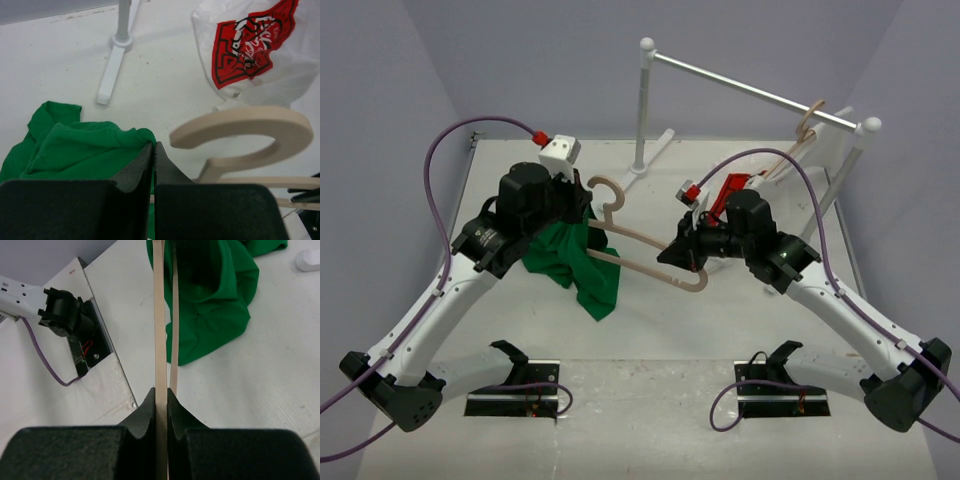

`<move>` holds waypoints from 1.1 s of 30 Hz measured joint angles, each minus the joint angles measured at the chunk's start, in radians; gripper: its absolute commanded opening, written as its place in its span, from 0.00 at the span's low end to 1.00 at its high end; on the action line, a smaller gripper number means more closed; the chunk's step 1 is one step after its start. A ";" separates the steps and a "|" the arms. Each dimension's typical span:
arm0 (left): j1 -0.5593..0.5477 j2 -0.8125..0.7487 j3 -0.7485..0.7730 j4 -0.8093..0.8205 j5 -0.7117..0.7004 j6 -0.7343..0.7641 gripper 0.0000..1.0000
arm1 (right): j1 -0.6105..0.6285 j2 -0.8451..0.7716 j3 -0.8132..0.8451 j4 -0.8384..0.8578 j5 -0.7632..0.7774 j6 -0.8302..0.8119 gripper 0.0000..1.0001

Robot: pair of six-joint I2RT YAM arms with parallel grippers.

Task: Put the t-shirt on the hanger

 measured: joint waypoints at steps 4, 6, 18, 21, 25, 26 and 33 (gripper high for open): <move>0.000 0.000 0.010 0.002 0.059 0.008 0.00 | 0.006 0.013 -0.007 0.117 0.103 0.081 0.00; 0.000 0.000 0.016 0.000 0.045 0.008 0.00 | 0.015 0.018 0.002 0.142 0.184 0.106 0.00; 0.001 -0.001 0.059 -0.013 -0.292 -0.063 0.00 | 0.065 0.085 0.069 -0.082 0.439 0.136 0.00; 0.001 0.003 0.059 -0.012 -0.297 -0.078 0.00 | 0.069 -0.004 0.028 -0.132 0.469 0.149 0.00; 0.001 0.010 0.058 -0.004 -0.284 -0.091 0.00 | 0.071 -0.083 0.046 -0.173 0.557 0.165 0.00; 0.001 0.011 0.057 0.001 -0.278 -0.092 0.00 | 0.071 -0.084 0.060 -0.178 0.574 0.167 0.00; 0.001 0.011 0.028 0.052 -0.168 -0.118 0.00 | 0.143 0.059 0.206 -0.154 0.762 0.172 0.00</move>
